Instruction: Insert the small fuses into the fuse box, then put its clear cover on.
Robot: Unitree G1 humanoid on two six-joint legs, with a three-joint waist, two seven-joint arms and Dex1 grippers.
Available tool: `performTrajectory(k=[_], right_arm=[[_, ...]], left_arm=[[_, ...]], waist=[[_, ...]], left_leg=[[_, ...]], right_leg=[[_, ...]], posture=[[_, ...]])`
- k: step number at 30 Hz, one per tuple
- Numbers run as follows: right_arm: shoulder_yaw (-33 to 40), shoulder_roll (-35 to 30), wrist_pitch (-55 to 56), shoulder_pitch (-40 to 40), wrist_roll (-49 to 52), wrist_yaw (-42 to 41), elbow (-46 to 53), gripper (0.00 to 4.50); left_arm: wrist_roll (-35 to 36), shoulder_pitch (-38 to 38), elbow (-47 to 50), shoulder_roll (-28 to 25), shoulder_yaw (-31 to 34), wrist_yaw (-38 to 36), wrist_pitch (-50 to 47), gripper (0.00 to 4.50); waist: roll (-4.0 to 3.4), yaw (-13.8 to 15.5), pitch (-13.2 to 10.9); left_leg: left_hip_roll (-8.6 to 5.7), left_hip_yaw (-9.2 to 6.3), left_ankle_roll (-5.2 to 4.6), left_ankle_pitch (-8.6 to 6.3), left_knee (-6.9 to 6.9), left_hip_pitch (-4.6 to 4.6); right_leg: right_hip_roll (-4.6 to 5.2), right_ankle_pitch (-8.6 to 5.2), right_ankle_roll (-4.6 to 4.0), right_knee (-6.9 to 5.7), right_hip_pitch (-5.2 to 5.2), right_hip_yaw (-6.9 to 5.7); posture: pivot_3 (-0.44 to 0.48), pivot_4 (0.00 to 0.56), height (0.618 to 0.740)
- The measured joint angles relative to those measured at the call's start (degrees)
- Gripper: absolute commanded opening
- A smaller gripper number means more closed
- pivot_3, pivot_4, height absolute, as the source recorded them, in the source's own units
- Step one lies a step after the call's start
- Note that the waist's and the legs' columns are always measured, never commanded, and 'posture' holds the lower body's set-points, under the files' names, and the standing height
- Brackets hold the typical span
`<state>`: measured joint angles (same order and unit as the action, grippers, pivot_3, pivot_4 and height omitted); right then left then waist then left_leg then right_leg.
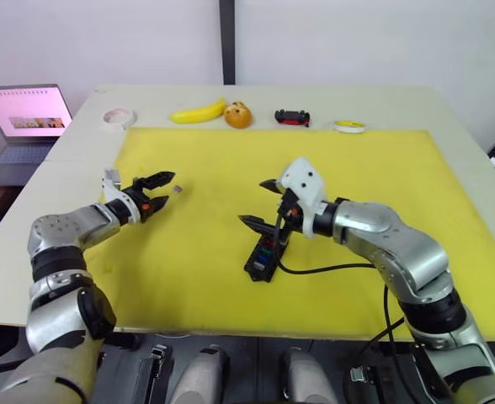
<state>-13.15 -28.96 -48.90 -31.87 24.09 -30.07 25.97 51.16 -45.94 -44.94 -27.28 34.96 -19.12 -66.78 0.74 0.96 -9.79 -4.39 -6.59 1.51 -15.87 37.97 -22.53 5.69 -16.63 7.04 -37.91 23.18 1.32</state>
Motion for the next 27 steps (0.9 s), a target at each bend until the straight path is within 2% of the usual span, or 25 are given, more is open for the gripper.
performTrajectory(k=[27], right_arm=[[0.71,0.72,-3.93,2.90,-0.31,2.72,3.84,4.46]], left_arm=[[-10.65,-8.30,-12.92,1.20,-0.54,-8.47,5.39,4.50]], waist=[[-0.07,1.77,0.04]], left_leg=[[-0.18,-0.18,-0.05,-0.01,0.00,0.02]], right_leg=[[0.09,0.00,0.01,0.00,-0.11,-0.13]], posture=[[0.000,0.150,0.740]])
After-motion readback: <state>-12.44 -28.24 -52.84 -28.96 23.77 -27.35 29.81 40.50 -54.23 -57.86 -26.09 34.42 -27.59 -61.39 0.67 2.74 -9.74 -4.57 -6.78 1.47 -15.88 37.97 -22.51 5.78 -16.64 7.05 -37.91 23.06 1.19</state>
